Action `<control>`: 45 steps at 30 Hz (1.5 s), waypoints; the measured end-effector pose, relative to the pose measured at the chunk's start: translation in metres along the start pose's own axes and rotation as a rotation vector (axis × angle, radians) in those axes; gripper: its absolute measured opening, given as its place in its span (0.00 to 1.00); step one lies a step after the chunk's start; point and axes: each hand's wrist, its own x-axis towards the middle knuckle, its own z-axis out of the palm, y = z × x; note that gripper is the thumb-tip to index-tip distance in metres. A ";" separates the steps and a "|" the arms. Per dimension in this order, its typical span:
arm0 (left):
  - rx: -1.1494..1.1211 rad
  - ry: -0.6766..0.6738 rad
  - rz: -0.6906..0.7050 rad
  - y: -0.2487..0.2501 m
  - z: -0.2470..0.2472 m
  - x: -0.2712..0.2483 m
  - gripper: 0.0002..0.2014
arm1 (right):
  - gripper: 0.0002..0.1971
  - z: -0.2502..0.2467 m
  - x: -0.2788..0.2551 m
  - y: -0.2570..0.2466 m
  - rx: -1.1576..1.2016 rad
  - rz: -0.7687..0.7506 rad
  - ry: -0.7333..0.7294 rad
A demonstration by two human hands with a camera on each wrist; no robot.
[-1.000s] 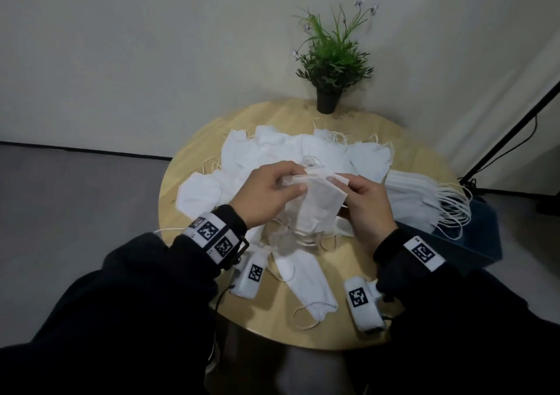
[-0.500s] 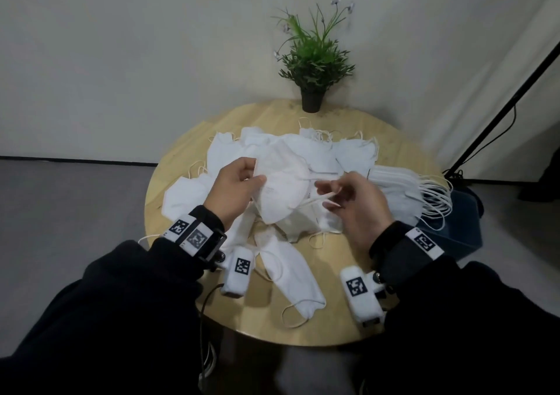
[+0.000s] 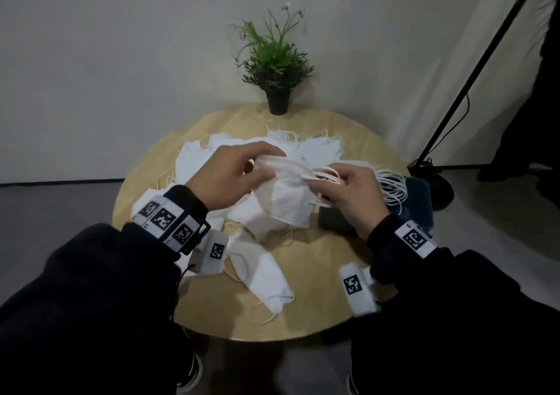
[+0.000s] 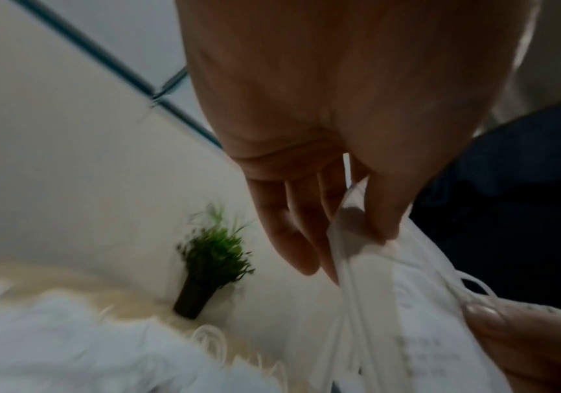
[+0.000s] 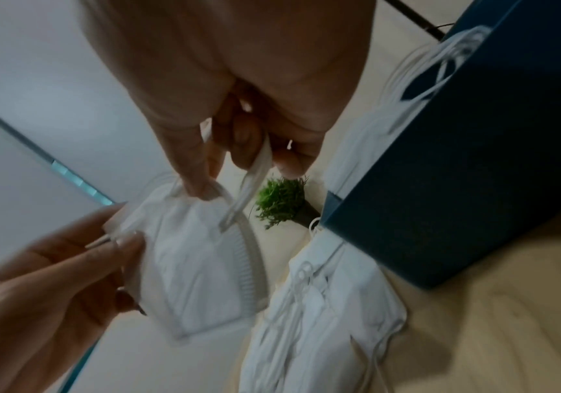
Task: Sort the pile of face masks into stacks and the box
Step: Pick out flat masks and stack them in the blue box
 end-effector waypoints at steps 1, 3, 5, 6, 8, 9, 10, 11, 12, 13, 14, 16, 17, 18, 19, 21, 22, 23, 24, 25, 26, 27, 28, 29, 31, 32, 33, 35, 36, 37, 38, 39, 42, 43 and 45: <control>0.053 0.007 0.055 0.008 -0.001 0.011 0.13 | 0.04 -0.010 -0.002 -0.001 0.036 -0.005 0.025; 0.115 0.017 0.152 0.026 0.002 0.035 0.11 | 0.07 -0.033 -0.005 -0.003 0.114 -0.019 0.113; 0.174 0.052 0.230 0.043 0.012 0.058 0.11 | 0.09 -0.060 -0.005 -0.002 0.126 -0.069 0.255; 0.186 0.065 0.252 0.050 0.020 0.069 0.11 | 0.09 -0.074 -0.004 -0.001 0.124 -0.079 0.329; 0.177 0.064 0.267 0.058 0.042 0.086 0.12 | 0.07 -0.099 -0.002 0.005 0.132 -0.053 0.418; 0.177 0.054 0.269 0.060 0.055 0.092 0.12 | 0.07 -0.110 -0.002 0.010 0.114 -0.035 0.431; 0.184 0.040 0.264 0.059 0.068 0.096 0.12 | 0.07 -0.118 -0.001 0.015 0.067 -0.013 0.432; 0.188 0.018 0.245 0.057 0.082 0.099 0.12 | 0.07 -0.126 0.000 0.022 -0.019 0.008 0.433; 0.190 -0.011 0.213 0.053 0.094 0.100 0.12 | 0.08 -0.132 0.001 0.030 -0.138 0.028 0.429; 0.200 -0.046 0.171 0.048 0.105 0.100 0.12 | 0.08 -0.136 0.002 0.036 -0.275 0.047 0.419; 0.219 -0.076 0.130 0.043 0.115 0.100 0.12 | 0.08 -0.140 0.002 0.041 -0.388 0.059 0.400; 0.249 -0.113 0.067 0.031 0.131 0.098 0.13 | 0.08 -0.144 0.005 0.050 -0.516 0.083 0.332; 0.264 -0.124 0.049 0.026 0.137 0.097 0.14 | 0.10 -0.145 0.007 0.052 -0.582 0.116 0.291; 0.285 -0.128 0.042 0.023 0.141 0.096 0.14 | 0.11 -0.144 0.008 0.054 -0.661 0.153 0.257; 0.308 -0.127 0.044 0.020 0.145 0.097 0.14 | 0.11 -0.143 0.010 0.054 -0.740 0.185 0.236; 0.375 -0.101 0.064 0.016 0.151 0.098 0.15 | 0.09 -0.139 0.013 0.052 -0.867 0.218 0.227; 0.425 -0.080 0.075 0.014 0.153 0.098 0.15 | 0.09 -0.138 0.015 0.052 -0.917 0.227 0.235; 0.480 -0.052 0.089 0.013 0.155 0.099 0.16 | 0.09 -0.137 0.016 0.052 -0.944 0.236 0.245; 0.531 -0.023 0.095 0.011 0.157 0.098 0.16 | 0.09 -0.136 0.017 0.052 -0.958 0.245 0.259; 0.566 0.005 0.088 0.010 0.158 0.098 0.16 | 0.08 -0.135 0.018 0.052 -0.961 0.251 0.276; 0.583 0.029 0.068 0.009 0.158 0.097 0.17 | 0.08 -0.135 0.019 0.053 -0.951 0.254 0.294; 0.585 0.042 0.041 0.009 0.157 0.096 0.17 | 0.09 -0.134 0.019 0.053 -0.931 0.252 0.308; 0.574 0.050 0.014 0.009 0.156 0.095 0.18 | 0.09 -0.132 0.019 0.053 -0.903 0.243 0.320; 0.551 0.052 -0.013 0.009 0.153 0.093 0.18 | 0.09 -0.130 0.019 0.052 -0.862 0.218 0.331; 0.456 0.059 -0.055 0.008 0.141 0.088 0.18 | 0.08 -0.118 0.019 0.047 -0.706 0.111 0.352; 0.390 0.065 -0.066 0.007 0.132 0.085 0.18 | 0.07 -0.109 0.019 0.043 -0.594 0.033 0.361; 0.333 0.076 -0.070 0.005 0.121 0.080 0.17 | 0.06 -0.097 0.016 0.037 -0.480 -0.039 0.363; 0.270 0.117 -0.080 -0.004 0.091 0.066 0.11 | 0.03 -0.066 0.009 0.021 -0.296 -0.113 0.300; 0.249 0.145 -0.095 -0.010 0.074 0.057 0.08 | 0.02 -0.048 0.004 0.014 -0.222 -0.126 0.237; 0.229 0.183 -0.119 -0.019 0.056 0.047 0.06 | 0.03 -0.030 0.000 0.009 -0.153 -0.124 0.165; 0.214 0.229 -0.153 -0.031 0.038 0.037 0.04 | 0.03 -0.012 -0.002 0.007 -0.088 -0.099 0.092; 0.209 0.272 -0.203 -0.045 0.020 0.027 0.03 | 0.04 0.006 -0.003 0.007 -0.024 -0.048 0.017; 0.258 0.315 -0.444 -0.101 -0.025 -0.006 0.03 | 0.03 0.057 0.003 0.015 0.054 0.148 -0.144; 0.287 0.294 -0.535 -0.123 -0.035 -0.020 0.04 | 0.04 0.073 0.006 0.020 0.034 0.198 -0.160; 0.333 0.228 -0.694 -0.164 -0.046 -0.047 0.09 | 0.07 0.100 0.014 0.030 -0.001 0.284 -0.154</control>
